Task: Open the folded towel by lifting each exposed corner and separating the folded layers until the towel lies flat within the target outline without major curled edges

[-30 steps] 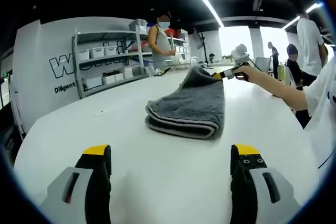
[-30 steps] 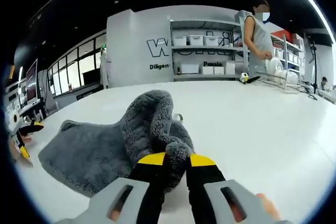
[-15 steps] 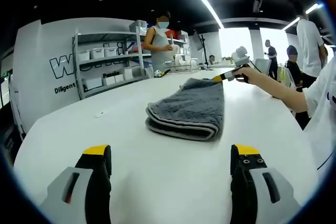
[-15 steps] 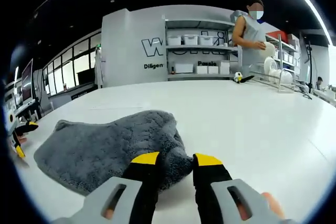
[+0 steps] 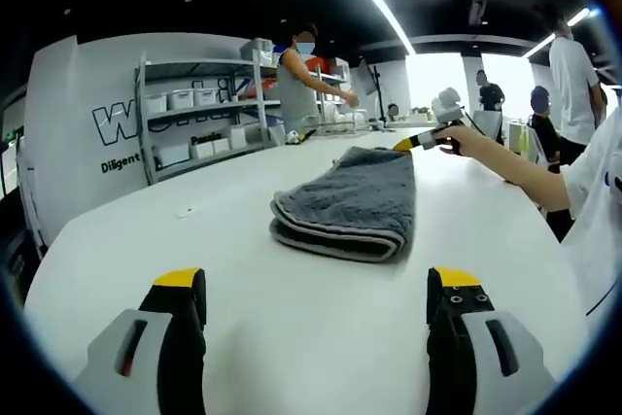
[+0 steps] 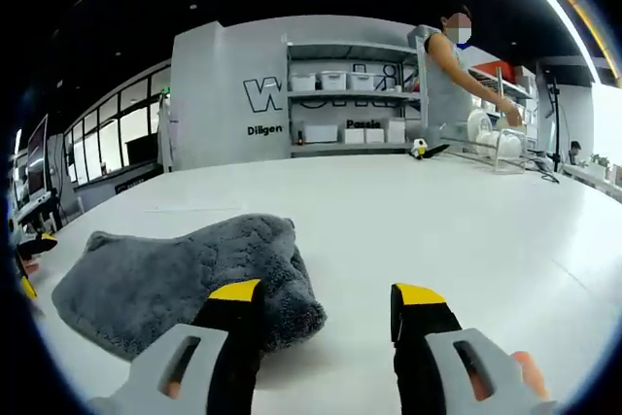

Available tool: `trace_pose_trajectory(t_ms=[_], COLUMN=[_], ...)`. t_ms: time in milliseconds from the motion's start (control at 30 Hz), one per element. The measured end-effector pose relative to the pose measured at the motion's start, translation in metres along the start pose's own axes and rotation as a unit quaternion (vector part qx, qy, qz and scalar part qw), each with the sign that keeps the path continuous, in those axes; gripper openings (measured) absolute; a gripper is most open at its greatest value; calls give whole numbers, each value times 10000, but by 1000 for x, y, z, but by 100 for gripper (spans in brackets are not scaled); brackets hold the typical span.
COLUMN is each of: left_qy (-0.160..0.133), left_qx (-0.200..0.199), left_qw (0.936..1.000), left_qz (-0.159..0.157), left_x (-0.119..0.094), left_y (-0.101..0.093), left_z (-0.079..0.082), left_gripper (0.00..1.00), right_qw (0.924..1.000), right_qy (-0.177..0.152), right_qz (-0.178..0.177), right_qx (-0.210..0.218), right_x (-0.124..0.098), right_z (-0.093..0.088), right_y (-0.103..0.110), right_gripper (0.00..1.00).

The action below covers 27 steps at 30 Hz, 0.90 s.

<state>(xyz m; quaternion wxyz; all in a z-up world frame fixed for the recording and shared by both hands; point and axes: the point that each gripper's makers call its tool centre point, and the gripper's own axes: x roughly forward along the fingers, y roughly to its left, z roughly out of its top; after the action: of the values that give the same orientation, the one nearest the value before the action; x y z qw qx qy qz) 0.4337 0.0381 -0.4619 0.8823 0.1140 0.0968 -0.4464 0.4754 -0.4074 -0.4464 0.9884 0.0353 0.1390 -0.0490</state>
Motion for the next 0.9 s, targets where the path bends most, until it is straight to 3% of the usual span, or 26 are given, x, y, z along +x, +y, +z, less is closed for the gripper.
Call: trace_pose_trajectory(t_ms=[200, 467, 633, 900], left_qy=[-2, -4, -3, -2], left_qx=[-5, -2, -3, 9], left_qw=[10000, 10000, 10000, 10000], left_qz=[-2, 6, 5, 10], left_x=[0, -1, -1, -2], left_y=[2, 7, 10, 13], left_z=[0, 2, 2, 3], left_gripper=[93, 93, 93, 93], right_qw=[9994, 9974, 9954, 9924], right_qy=[-293, -272, -33, 1], right_qz=[170, 633, 906, 1153], right_qx=[-4, -190, -317, -436], right_x=[4, 12, 12, 9], right_z=[15, 20, 11, 9], right_y=[6, 28, 39, 53], right_gripper=[78, 99, 99, 99])
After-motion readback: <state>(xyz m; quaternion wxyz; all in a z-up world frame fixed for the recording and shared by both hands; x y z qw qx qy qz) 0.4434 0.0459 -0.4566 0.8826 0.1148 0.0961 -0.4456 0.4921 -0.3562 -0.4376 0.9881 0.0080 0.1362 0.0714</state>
